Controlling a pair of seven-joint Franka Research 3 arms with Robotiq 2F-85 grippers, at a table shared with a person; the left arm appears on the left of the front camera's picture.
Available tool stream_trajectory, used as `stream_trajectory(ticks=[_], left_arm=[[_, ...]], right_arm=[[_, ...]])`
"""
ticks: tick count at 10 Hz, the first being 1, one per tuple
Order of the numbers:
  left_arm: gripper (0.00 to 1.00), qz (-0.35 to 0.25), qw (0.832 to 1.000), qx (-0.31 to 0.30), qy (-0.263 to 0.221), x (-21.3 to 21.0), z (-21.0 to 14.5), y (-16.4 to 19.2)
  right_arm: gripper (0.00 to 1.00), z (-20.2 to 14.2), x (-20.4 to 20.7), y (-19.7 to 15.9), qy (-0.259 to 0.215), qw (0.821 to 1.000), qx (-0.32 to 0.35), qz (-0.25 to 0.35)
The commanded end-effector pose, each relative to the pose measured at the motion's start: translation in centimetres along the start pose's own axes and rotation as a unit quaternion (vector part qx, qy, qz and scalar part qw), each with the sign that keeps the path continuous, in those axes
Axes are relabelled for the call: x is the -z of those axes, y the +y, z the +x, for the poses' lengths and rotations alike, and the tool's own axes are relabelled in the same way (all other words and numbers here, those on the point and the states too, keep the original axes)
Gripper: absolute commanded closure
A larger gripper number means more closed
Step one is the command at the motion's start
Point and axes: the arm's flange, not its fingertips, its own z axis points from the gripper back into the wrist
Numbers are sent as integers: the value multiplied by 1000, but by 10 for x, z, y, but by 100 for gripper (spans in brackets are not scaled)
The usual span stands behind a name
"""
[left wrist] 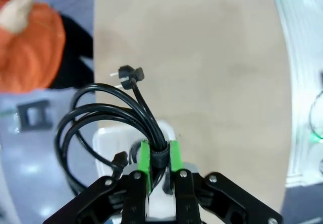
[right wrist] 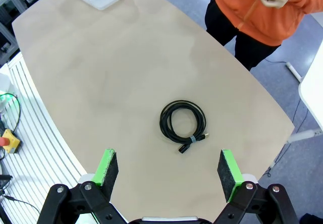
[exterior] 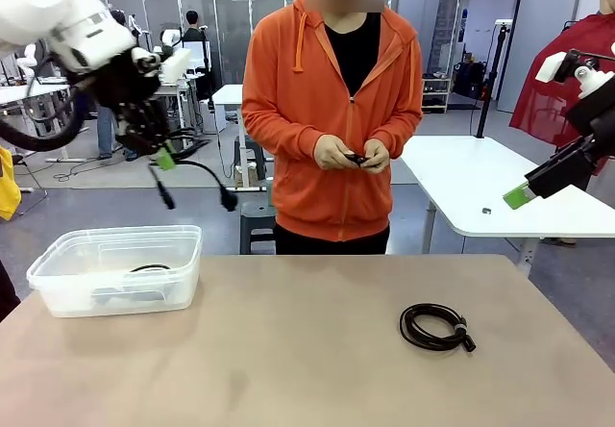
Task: Organize and store the cables.
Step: Place the Power Cable into the Organizing box.
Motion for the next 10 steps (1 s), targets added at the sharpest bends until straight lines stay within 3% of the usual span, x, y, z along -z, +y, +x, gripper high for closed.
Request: stream_trajectory(ticks=[1, 4, 10], left_arm=[[82, 34, 997, -66, 34, -2, -26, -9], [82, 78, 979, -147, 114, -1, -87, -7], [82, 47, 968, -212, 122, 52, -150, 24]], right_arm=[[0, 0, 0, -1, 0, 1000, -2, 2], [0, 0, 0, -1, 0, 1000, -2, 2], [0, 0, 0, -1, 0, 1000, -2, 2]])
